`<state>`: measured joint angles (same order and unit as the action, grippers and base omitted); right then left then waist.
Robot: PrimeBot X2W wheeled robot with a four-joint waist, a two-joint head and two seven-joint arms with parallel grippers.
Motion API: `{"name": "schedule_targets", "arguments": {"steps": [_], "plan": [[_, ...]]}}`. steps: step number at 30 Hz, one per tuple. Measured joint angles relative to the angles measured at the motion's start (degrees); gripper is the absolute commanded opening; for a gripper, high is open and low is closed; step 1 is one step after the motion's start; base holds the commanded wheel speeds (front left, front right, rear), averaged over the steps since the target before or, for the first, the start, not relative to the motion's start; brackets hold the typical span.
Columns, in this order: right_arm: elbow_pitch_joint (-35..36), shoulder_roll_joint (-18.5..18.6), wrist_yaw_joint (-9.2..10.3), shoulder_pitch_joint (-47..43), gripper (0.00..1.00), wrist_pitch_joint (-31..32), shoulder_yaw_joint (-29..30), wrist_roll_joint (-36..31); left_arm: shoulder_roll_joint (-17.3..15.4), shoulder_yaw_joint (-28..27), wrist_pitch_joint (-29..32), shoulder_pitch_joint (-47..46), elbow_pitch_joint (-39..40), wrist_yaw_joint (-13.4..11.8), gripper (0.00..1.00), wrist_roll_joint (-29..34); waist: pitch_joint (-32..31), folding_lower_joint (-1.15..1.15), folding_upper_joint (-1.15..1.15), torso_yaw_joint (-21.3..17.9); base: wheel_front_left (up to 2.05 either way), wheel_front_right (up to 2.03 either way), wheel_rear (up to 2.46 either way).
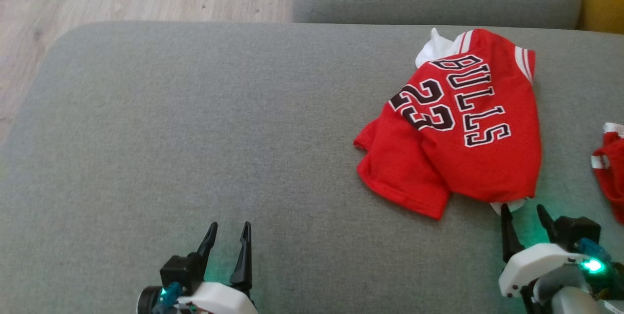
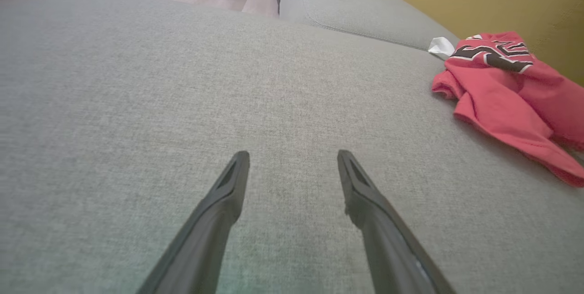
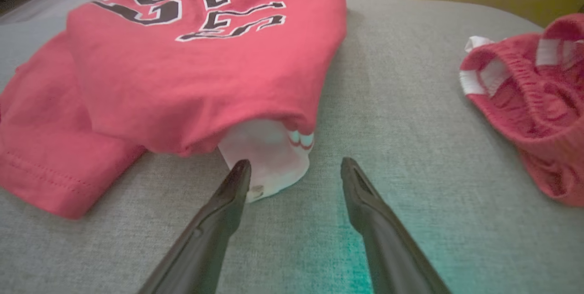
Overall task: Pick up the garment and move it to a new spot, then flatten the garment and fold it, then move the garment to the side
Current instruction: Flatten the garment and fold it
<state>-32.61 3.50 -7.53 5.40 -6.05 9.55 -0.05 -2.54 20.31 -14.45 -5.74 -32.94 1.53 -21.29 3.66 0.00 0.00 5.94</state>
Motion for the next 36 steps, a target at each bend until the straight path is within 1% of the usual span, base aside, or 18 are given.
{"name": "schedule_targets", "arguments": {"steps": [6, 7, 8, 9, 13, 15, 17, 19, 20, 22, 24, 25, 26, 28, 30, 33, 36], "plan": [[-5.09, -0.76, 0.0, 1.88, 1.0, 0.03, 1.75, -0.01, 0.0, -0.05, 0.0, 0.0, -0.15, 0.03, 1.0, 0.1, 0.68, 0.0, 0.0, 0.97, 0.0, 0.0, 0.0], [-5.81, -0.78, 0.0, 2.27, 0.92, 0.02, 2.08, -0.01, 0.0, -0.07, 0.0, 0.0, -0.19, 0.03, 1.0, 0.1, 0.74, 0.0, 0.0, 1.07, 0.0, 0.0, 0.0], [-6.35, -0.78, 0.0, 2.65, 0.25, -0.02, 2.23, -0.01, 0.0, -0.08, 0.0, -0.01, -0.19, 0.04, 1.0, 0.1, 0.76, 0.0, 0.0, 1.14, 0.0, 0.0, 0.0], [-6.86, -0.78, 0.0, 3.04, 0.0, -0.11, 2.26, -0.01, 0.0, -0.08, 0.0, -0.01, -0.2, 0.04, 1.0, 0.1, 0.77, 0.0, 0.0, 1.19, 0.0, 0.0, 0.0], [-8.93, -0.68, 0.0, 4.55, 0.0, -2.15, 2.58, 0.05, -0.01, -0.52, 0.0, -0.01, -0.3, 0.02, 1.0, 0.18, 0.38, 0.0, 0.0, 0.59, 0.0, 0.0, 0.0], [-8.79, 0.44, 0.0, 4.75, 0.0, -3.53, 3.28, -0.19, -0.01, -0.8, 0.0, 0.01, -0.31, 0.03, 1.0, 0.18, 0.1, 0.0, 0.0, 0.07, 0.0, 0.0, 0.0], [-7.09, 3.23, 0.0, 5.5, 0.0, -4.95, 4.05, -1.13, -0.02, -0.92, 0.0, 0.04, -0.27, 0.04, 1.0, 0.18, -0.14, 0.0, 0.0, -0.53, 0.0, 0.0, 0.0], [-3.94, 7.0, 0.0, 8.14, 0.0, -6.02, 4.37, -1.92, -0.02, -0.91, 0.0, 0.05, -0.16, 0.04, 1.0, 0.16, -0.41, 0.0, 0.0, -1.21, 0.0, 0.0, 0.0], [-3.94, 7.0, 0.0, 8.14, 0.0, -6.02, 4.37, -1.92, -0.02, -0.91, 0.0, 0.05, -0.16, 0.04, 1.0, 0.16, -0.41, 0.0, 0.0, -1.21, 0.0, 0.0, 0.0], [1.16, 10.48, 0.0, 12.49, 0.0, -6.41, 4.2, -3.1, -0.01, -0.94, 0.0, 0.08, -0.1, 0.04, 1.0, 0.15, -0.87, 0.0, 0.0, -1.91, 0.0, 0.0, 0.0], [6.61, 12.73, 0.0, 16.27, 0.0, -6.55, 3.6, -4.14, -0.02, -0.93, 0.0, 0.15, -0.03, 0.03, 1.0, 0.05, -1.43, 0.0, 0.0, -2.55, 0.0, 0.0, 0.0], [8.69, 13.51, 0.0, 17.28, 0.73, -6.15, 3.39, -4.17, -0.02, -0.88, 0.0, 0.23, -0.01, 0.03, 1.0, 0.02, -1.71, 0.0, 0.0, -2.83, 0.0, 0.0, 0.0], [10.16, 14.07, 0.0, 17.47, 1.0, -4.65, 3.5, -4.21, -0.02, -0.83, 0.0, 0.3, 0.01, 0.0, 1.0, -0.01, -1.96, 0.0, 0.0, -3.11, 0.0, 0.0, 0.0], [12.37, 14.08, 0.0, 15.27, 1.0, -0.46, 4.71, -4.53, -0.02, -0.58, 0.0, 0.32, 0.05, -0.01, 1.0, -0.33, -2.38, 0.0, 0.0, -3.53, 0.0, 0.0, 0.0], [13.96, 12.68, 0.0, 9.79, 1.0, 2.82, 6.99, -4.46, -0.02, -0.2, 0.0, 0.32, 0.16, -0.02, 1.0, -0.88, -2.5, -0.01, 0.0, -3.71, 0.0, 0.0, 0.0], [14.4, 9.09, 0.0, 0.49, 1.0, 4.45, 9.22, -3.8, -0.02, 0.02, 0.0, 0.32, 0.26, -0.02, 1.0, -1.01, -2.23, 0.0, 0.0, -3.66, 0.0, 0.0, 0.0], [15.04, 4.63, 0.0, -5.02, 1.0, 4.68, 7.78, -1.9, -0.02, 0.1, 0.0, 0.32, 0.26, -0.02, 1.0, -1.0, -2.03, -0.01, 0.0, -3.59, 0.0, 0.0, 0.0]]}}
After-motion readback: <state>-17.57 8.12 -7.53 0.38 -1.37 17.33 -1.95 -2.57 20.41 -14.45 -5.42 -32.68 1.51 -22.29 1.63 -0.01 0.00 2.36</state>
